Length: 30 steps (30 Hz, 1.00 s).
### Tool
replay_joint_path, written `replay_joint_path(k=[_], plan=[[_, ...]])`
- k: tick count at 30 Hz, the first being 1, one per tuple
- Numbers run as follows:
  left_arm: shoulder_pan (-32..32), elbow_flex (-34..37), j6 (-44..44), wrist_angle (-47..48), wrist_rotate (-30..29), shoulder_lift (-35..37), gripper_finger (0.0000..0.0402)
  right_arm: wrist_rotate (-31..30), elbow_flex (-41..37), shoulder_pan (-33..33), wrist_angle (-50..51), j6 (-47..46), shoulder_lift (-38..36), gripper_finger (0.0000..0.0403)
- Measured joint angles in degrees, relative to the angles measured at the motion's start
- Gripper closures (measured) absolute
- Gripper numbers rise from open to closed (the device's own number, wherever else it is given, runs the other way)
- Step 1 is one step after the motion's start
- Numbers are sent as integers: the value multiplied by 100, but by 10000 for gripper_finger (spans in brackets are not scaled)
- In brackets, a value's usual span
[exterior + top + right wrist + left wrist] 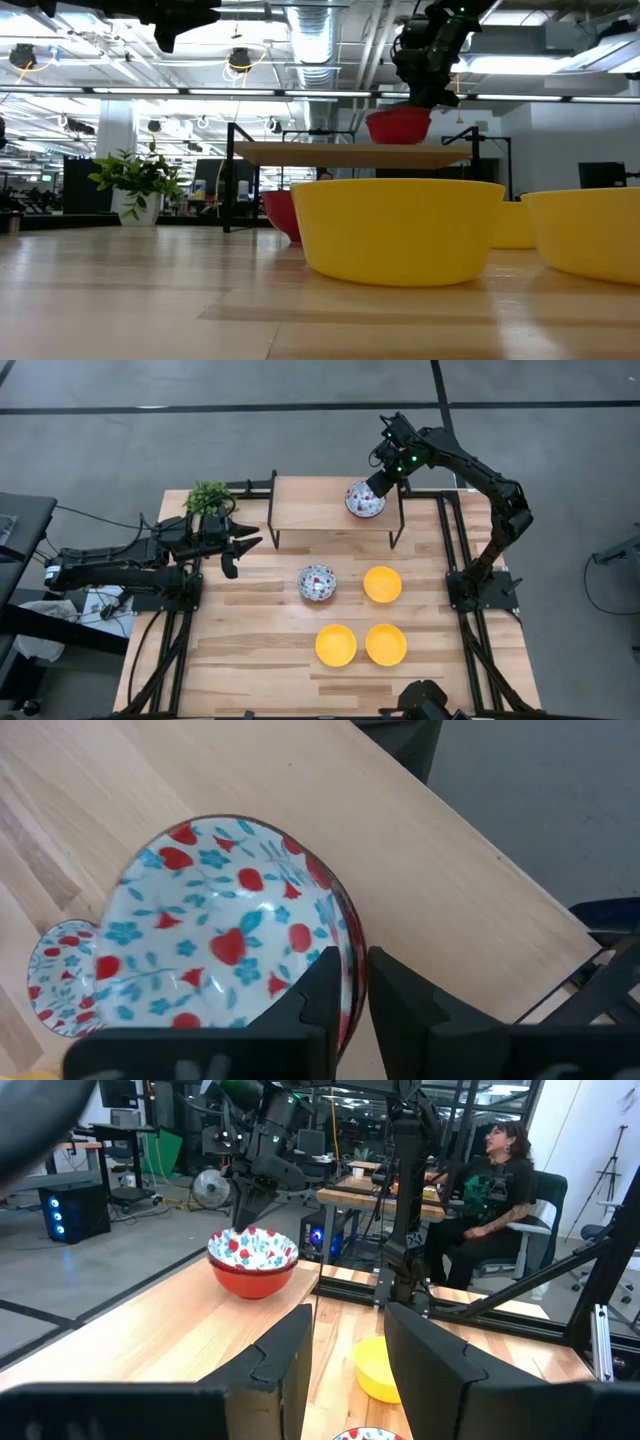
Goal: Pick & Place Mini bowls
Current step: Stack the bottom white bowl on top of the white bowl on the shelf, then stack the white bowl on top of the white bowls on the shelf
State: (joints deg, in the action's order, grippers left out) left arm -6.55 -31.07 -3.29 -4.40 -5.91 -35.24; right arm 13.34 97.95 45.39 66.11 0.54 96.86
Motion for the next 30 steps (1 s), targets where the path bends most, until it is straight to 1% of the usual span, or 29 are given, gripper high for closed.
replay_joint_path(k=[6, 11, 16, 20, 26, 30], plan=[[0, 0, 0, -5, 0, -2, 275, -4, 0, 19, -32, 2, -2, 348], [1, 0, 0, -15, 0, 0, 275, 1, 0, 103, -16, 1, -68, 346], [0, -1, 0, -17, 0, -2, 275, 2, 0, 136, -8, 4, -272, 347], [2, -2, -31, -15, 0, -2, 275, 23, 0, 134, 95, 252, -563, 347], [2, -4, -691, -17, 2, -135, 275, 54, 0, 125, 460, 911, -1089, 347], [2, -4, -1211, -17, 1, -286, 275, 409, 0, 127, 488, 997, -1481, 347]])
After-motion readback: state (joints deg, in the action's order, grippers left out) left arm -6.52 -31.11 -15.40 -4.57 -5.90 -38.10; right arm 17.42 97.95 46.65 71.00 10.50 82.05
